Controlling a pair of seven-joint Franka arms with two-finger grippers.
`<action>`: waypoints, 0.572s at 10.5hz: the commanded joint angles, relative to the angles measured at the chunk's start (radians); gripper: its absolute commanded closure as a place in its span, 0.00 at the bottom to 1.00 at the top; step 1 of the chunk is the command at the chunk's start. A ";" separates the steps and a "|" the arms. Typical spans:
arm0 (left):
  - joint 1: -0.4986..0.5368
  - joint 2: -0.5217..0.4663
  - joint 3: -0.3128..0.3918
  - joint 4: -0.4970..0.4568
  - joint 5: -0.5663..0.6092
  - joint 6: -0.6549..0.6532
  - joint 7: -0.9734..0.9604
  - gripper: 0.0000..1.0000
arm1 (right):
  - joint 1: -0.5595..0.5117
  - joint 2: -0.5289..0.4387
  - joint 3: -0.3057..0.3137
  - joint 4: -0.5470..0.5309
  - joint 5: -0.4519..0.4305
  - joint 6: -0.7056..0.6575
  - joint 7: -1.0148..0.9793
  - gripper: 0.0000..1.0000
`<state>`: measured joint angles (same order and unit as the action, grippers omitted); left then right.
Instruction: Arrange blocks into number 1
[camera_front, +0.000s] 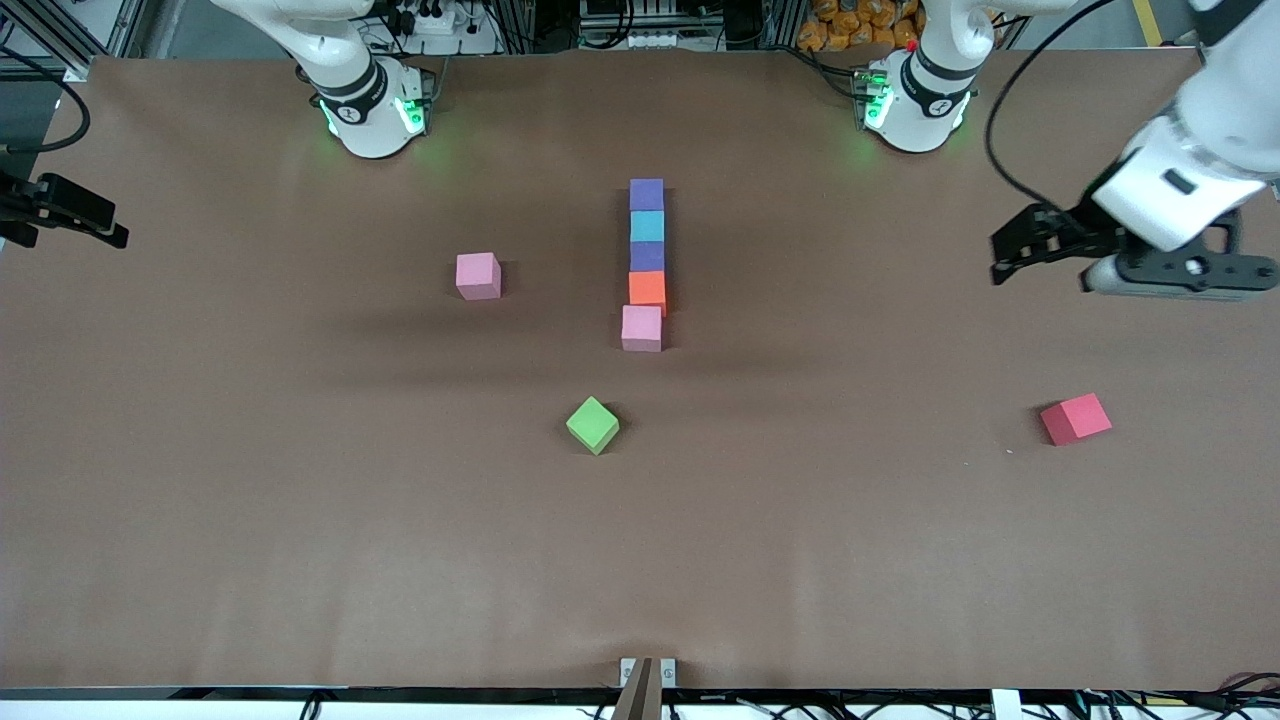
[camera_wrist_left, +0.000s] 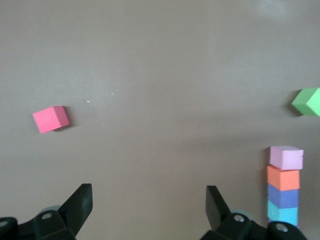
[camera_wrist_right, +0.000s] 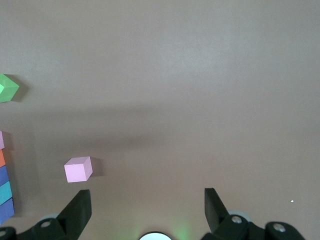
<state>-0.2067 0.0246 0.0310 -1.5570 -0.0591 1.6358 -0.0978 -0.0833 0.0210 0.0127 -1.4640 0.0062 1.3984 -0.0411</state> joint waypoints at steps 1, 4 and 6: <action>0.041 -0.050 -0.025 -0.063 0.027 -0.005 0.033 0.00 | -0.015 -0.006 0.013 -0.007 -0.014 0.002 -0.010 0.00; 0.043 -0.071 -0.037 -0.074 0.100 0.001 0.032 0.00 | -0.015 -0.006 0.013 -0.007 -0.014 0.002 -0.009 0.00; 0.043 -0.078 -0.068 -0.104 0.101 0.022 0.016 0.00 | -0.015 -0.006 0.013 -0.007 -0.014 0.002 -0.009 0.00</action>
<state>-0.1759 -0.0215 -0.0047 -1.6105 0.0149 1.6362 -0.0763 -0.0833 0.0211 0.0129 -1.4640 0.0062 1.3987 -0.0411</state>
